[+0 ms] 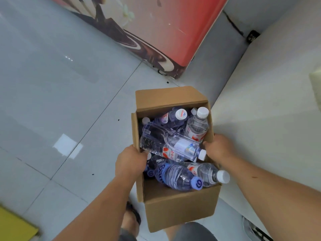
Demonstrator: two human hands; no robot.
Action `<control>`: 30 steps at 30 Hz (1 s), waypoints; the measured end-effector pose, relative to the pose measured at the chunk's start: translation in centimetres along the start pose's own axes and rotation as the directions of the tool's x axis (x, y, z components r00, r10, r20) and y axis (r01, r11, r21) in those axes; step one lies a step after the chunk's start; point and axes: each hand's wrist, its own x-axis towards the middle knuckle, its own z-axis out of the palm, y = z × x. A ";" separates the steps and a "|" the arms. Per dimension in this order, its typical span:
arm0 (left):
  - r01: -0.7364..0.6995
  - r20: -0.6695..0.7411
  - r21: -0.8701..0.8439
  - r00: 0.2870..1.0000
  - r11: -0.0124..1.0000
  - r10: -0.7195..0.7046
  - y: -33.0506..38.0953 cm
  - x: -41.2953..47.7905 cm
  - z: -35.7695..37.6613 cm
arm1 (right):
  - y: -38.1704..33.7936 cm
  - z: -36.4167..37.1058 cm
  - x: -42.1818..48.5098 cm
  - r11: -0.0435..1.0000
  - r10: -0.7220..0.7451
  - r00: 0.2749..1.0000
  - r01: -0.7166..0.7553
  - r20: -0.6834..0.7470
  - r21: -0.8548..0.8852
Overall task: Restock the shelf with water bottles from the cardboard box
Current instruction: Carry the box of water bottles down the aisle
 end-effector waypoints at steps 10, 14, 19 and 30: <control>-0.042 -0.190 0.056 0.980 0.998 0.052 -0.4 0.6 -1.8 | -0.5 0.0 -1.7 0.998 -0.063 0.989 0.063 -0.135 -0.011; -0.058 -0.217 0.064 0.974 0.996 0.070 -0.9 0.3 -3.6 | -1.5 -0.7 -3.0 0.993 -0.116 0.979 0.117 -0.169 -0.004; -0.048 -0.255 0.000 0.966 0.999 0.047 -1.8 -2.5 -7.9 | -4.7 -2.9 -6.2 0.981 -0.193 0.964 0.189 -0.181 -0.044; -0.014 -0.408 -0.078 0.913 0.997 -0.019 -2.1 -16.0 -25.8 | -18.6 -14.2 -19.4 0.897 -0.403 0.911 0.375 -0.086 -0.233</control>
